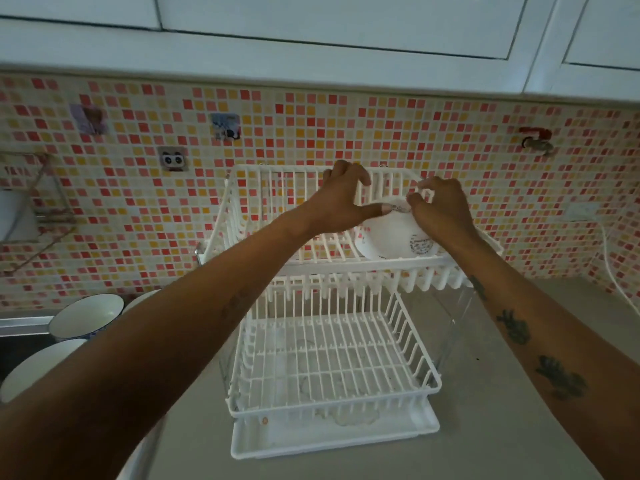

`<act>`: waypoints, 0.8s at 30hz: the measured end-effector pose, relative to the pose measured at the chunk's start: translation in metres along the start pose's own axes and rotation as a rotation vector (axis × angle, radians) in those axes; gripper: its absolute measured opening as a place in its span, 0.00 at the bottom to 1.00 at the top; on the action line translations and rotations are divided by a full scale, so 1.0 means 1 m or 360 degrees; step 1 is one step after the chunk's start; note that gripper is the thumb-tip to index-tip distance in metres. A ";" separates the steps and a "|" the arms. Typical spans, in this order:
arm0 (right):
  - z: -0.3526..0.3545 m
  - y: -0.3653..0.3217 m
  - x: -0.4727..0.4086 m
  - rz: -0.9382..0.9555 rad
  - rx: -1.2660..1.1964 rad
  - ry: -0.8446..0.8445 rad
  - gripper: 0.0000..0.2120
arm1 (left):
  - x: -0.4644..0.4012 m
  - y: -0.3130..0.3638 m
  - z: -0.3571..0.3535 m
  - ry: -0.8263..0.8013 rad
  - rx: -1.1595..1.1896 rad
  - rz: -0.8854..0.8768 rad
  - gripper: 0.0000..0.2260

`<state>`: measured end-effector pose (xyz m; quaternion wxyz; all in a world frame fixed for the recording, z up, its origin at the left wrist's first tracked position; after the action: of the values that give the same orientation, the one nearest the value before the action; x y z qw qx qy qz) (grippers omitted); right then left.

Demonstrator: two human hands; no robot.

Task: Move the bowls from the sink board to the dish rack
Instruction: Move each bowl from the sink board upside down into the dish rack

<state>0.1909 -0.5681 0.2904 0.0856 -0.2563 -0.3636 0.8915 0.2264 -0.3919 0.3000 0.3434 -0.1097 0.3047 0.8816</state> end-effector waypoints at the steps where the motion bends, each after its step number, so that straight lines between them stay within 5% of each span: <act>1: 0.001 -0.009 0.004 0.0118 0.0005 0.0050 0.16 | 0.008 -0.006 0.016 0.0056 0.0028 0.0029 0.22; 6: -0.034 -0.098 0.025 0.0569 -0.0235 -0.0034 0.09 | 0.062 -0.057 0.092 0.0555 0.0305 0.0269 0.09; 13: -0.166 -0.241 0.098 0.0842 -0.0693 -0.0719 0.08 | 0.182 -0.143 0.165 0.1051 0.0399 0.0771 0.15; 20: -0.304 -0.293 0.169 0.0567 -0.0751 -0.1425 0.10 | 0.322 -0.226 0.208 0.1363 0.0521 0.1326 0.14; 24: -0.385 -0.281 0.183 0.0302 -0.0642 -0.1585 0.09 | 0.384 -0.272 0.196 0.1414 0.0847 0.1554 0.18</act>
<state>0.2252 -0.0703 0.1800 -0.2288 0.1538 -0.4993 0.8214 0.1287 0.0924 0.1747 -0.2324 -0.2222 0.6351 0.7024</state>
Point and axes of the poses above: each hand's wrist, its own x-axis away from the middle knuckle, its own z-axis out of the back of the hand, y = z × x, the point moved 2 cm from there along -x, towards the middle knuckle, and after that the axes turned 5 degrees about -y, right-handed, at the moved point
